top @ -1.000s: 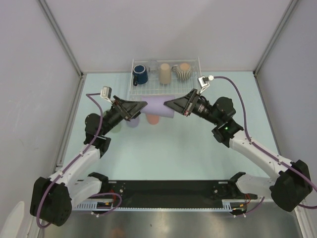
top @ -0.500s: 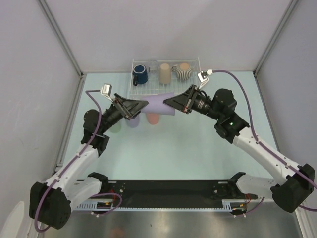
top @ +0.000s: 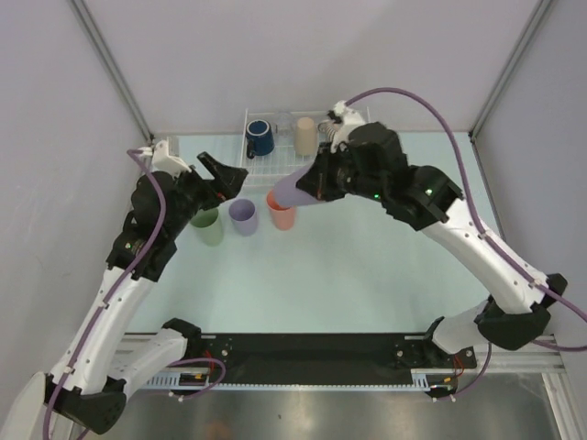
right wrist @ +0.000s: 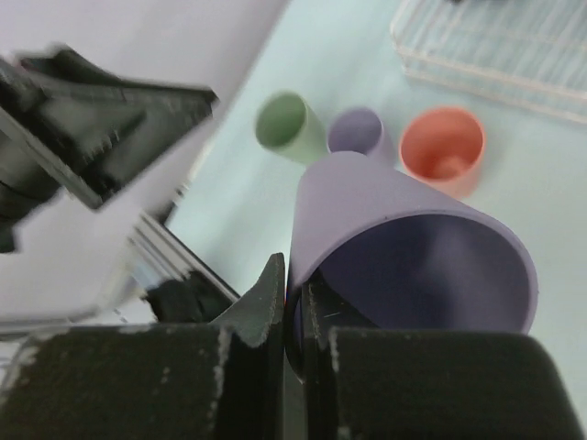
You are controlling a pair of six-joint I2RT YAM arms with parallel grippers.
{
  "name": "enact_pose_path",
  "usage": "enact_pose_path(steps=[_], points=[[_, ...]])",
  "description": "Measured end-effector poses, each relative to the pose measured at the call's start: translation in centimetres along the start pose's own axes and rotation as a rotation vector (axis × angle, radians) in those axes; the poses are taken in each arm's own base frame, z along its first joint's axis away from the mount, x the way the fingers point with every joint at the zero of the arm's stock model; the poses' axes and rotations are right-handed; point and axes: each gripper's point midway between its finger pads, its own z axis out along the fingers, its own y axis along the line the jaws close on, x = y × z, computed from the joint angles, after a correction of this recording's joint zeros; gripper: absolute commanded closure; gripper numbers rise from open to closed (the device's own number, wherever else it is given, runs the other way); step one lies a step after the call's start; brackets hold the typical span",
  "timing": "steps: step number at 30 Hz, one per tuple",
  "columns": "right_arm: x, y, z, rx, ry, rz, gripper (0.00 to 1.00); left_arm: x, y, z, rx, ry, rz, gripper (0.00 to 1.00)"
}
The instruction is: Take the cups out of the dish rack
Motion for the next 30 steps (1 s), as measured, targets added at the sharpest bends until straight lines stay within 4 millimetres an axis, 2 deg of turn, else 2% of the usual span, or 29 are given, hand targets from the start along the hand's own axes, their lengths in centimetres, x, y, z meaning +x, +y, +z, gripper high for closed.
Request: enact_pose_path(steps=[5, 7, 10, 15, 21, 26, 30], points=[[6.9, 1.5, 2.1, 0.143, 0.204, -0.160, 1.00, 0.3, 5.5, -1.7, -0.276, -0.012, 0.081, 0.05], [9.4, 2.1, 2.4, 0.186, 0.275, -0.226, 1.00, 0.2, 6.6, -2.7, -0.333, -0.020, 0.104, 0.05], [11.7, 2.2, 2.6, 0.247, 0.345, -0.298, 1.00, -0.2, 7.4, -4.0, -0.381, -0.044, 0.119, 0.05], [13.2, 0.6, 3.6, 0.339, 0.388, -0.359, 1.00, -0.4, 8.3, -5.0, -0.429, -0.063, 0.127, 0.05], [13.6, 0.4, 5.4, 0.335, 0.360, -0.390, 1.00, 0.0, 9.1, -5.8, -0.462, -0.055, 0.136, 0.05], [15.2, 0.9, 9.0, 0.303, 0.360, -0.402, 1.00, 0.2, 9.0, -6.2, -0.458, -0.051, 0.136, 0.04], [18.0, 0.7, 12.3, 0.293, 0.410, -0.421, 1.00, 0.0, 9.1, -6.7, -0.468, -0.065, 0.128, 0.04]])
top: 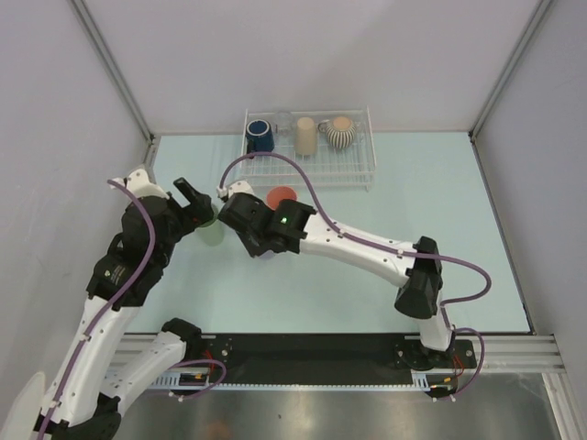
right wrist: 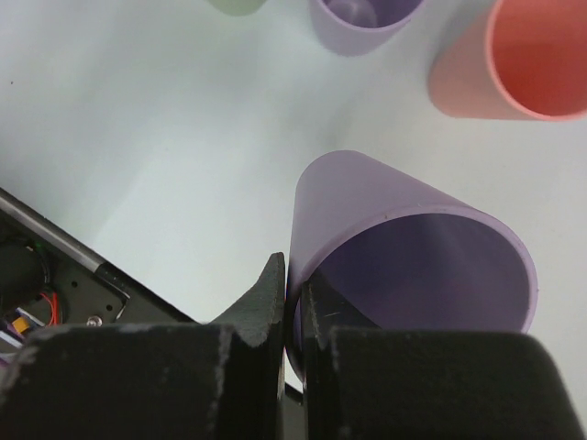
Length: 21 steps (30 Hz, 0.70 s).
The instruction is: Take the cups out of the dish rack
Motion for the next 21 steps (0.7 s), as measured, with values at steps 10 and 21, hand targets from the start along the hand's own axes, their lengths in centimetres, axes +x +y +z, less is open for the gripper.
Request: enact_pose_path(steps=[10, 21], points=[[0.4, 0.7, 5.0, -0.035, 0.058, 0.000, 1.00, -0.3, 1.4, -0.5, -0.060, -0.027, -0.017, 0.03], [-0.7, 0.3, 8.9, -0.058, 0.071, 0.025, 1.00, -0.4, 1.9, -0.8, -0.083, -0.035, -0.030, 0.03]])
